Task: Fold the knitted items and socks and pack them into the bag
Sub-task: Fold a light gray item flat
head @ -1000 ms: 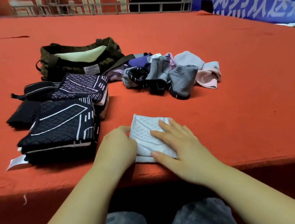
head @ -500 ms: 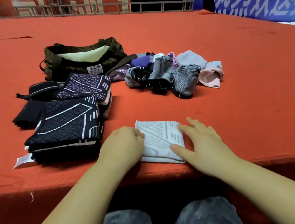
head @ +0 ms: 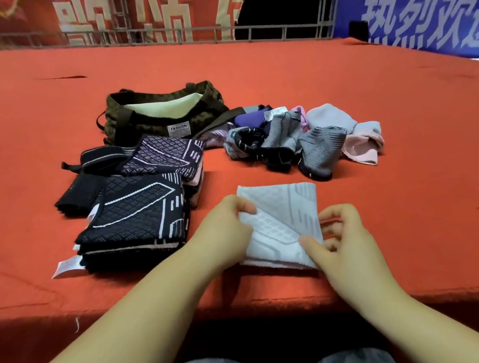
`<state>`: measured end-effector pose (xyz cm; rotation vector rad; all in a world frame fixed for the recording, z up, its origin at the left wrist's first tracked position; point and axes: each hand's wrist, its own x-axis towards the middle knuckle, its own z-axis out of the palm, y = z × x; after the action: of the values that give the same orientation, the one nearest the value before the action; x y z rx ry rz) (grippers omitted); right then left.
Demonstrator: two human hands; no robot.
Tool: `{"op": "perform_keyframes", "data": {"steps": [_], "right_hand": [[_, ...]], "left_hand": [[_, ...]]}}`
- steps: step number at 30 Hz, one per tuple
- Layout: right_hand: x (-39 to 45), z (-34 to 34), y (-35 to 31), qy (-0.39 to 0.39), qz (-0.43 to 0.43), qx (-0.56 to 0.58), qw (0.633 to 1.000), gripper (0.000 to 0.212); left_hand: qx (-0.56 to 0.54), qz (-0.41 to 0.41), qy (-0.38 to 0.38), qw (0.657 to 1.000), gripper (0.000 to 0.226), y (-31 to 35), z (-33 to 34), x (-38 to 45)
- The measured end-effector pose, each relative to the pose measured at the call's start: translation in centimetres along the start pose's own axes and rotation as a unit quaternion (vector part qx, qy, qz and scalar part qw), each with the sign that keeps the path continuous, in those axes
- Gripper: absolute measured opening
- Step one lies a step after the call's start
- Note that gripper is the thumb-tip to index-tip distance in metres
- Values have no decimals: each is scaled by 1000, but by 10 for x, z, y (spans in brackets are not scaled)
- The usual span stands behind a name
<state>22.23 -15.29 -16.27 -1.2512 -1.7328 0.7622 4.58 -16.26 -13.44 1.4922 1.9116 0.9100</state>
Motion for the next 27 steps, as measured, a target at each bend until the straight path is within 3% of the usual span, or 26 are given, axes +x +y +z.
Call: {"op": "perform_keyframes", "data": {"steps": [3,7,15,22,25,27], "right_hand": [[17,5,-9,22,-39,32,998,42],[51,22,-32,23,-158,-49,986,29],[114,90,-85,-89,-155,-94,979,41],[153,147,-105,-148,-107,-171,968,46],[158,152,-100,-135,-118,-273,945,43],[160,153,-94,-171,-164,-303,923,47]], "left_hand": [[-29,46,33,998,32,13,-18,8],[31,94,103,990,39,25,-52,19],[133,60,143,979,43,1,-134,68],[227,23,101,968,40,-50,-169,121],[361,53,31,931,36,-74,-170,131],[444,82,2,892,41,-85,-171,135]]}}
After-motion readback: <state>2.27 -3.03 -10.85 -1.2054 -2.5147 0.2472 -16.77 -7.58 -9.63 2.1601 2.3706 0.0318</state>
